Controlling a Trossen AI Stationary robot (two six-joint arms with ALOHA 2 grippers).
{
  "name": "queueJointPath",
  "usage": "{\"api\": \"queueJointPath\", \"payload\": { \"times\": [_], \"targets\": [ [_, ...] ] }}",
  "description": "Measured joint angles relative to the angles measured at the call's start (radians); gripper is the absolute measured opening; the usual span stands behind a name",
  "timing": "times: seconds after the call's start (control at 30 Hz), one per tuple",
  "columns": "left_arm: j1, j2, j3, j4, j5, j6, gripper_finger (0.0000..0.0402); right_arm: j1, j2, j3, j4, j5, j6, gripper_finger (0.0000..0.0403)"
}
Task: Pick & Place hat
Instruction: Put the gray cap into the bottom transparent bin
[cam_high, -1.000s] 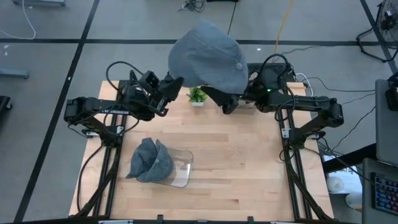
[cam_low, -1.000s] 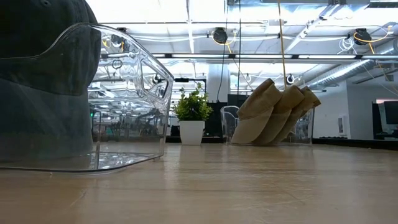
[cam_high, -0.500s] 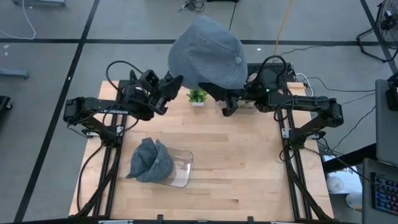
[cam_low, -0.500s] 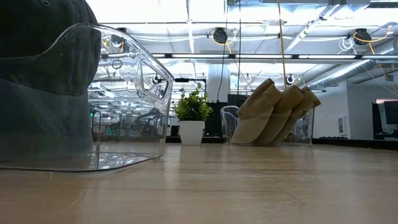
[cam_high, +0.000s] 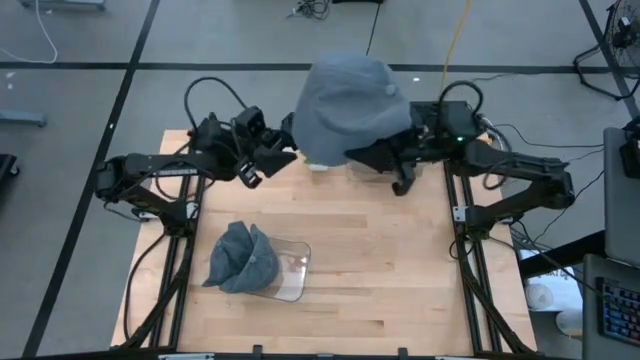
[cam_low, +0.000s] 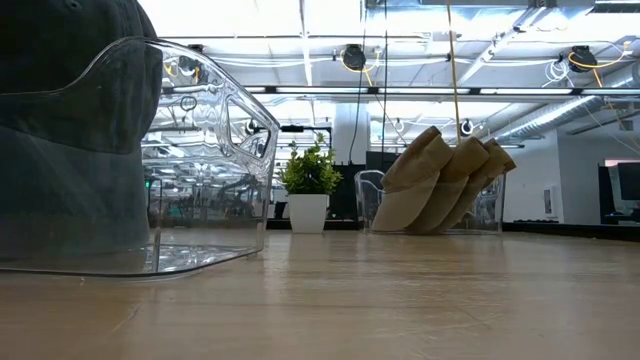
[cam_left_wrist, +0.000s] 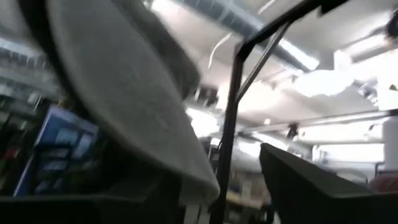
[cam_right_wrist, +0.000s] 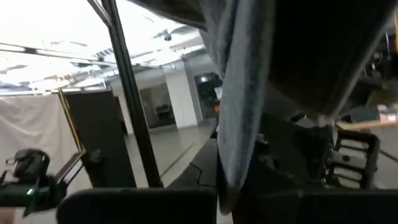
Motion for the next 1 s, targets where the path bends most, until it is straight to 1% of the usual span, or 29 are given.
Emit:
{"api": "queueJointPath", "payload": {
  "times": [0.1,0.23,0.33,0.5,0.63,0.8,0.87,1.0],
  "targets": [
    [0.035,-0.043,-0.001,-0.141,0.027,0.008,0.0242,0.000,-0.051,0.000,-0.084,-0.001,0.004,0.0001],
    [0.068,-0.087,0.000,-0.285,0.045,0.053,0.0261,0.000,-0.114,0.002,-0.217,-0.003,0.029,0.0000],
    [0.083,-0.111,0.000,-0.335,0.054,0.073,0.0265,0.000,-0.133,0.001,-0.313,-0.009,0.040,0.0000],
    [0.114,-0.145,0.005,-0.434,0.064,0.076,0.0252,0.000,-0.122,0.001,-0.396,-0.132,0.104,0.0000],
    [0.142,-0.155,0.033,-0.537,0.144,0.057,0.0236,0.000,-0.087,0.001,-0.441,-0.252,0.156,0.0000],
    [0.158,-0.159,0.082,-0.691,0.232,0.072,0.0224,0.000,-0.065,-0.001,-0.491,-0.345,0.185,0.0000],
    [0.163,-0.159,0.100,-0.701,0.256,0.075,0.0224,0.000,-0.055,0.000,-0.501,-0.382,0.188,0.0000],
    [0.177,-0.163,0.121,-0.741,0.277,0.115,0.0230,0.015,-0.030,0.000,-0.515,-0.473,0.248,0.0000]
  ]
}}
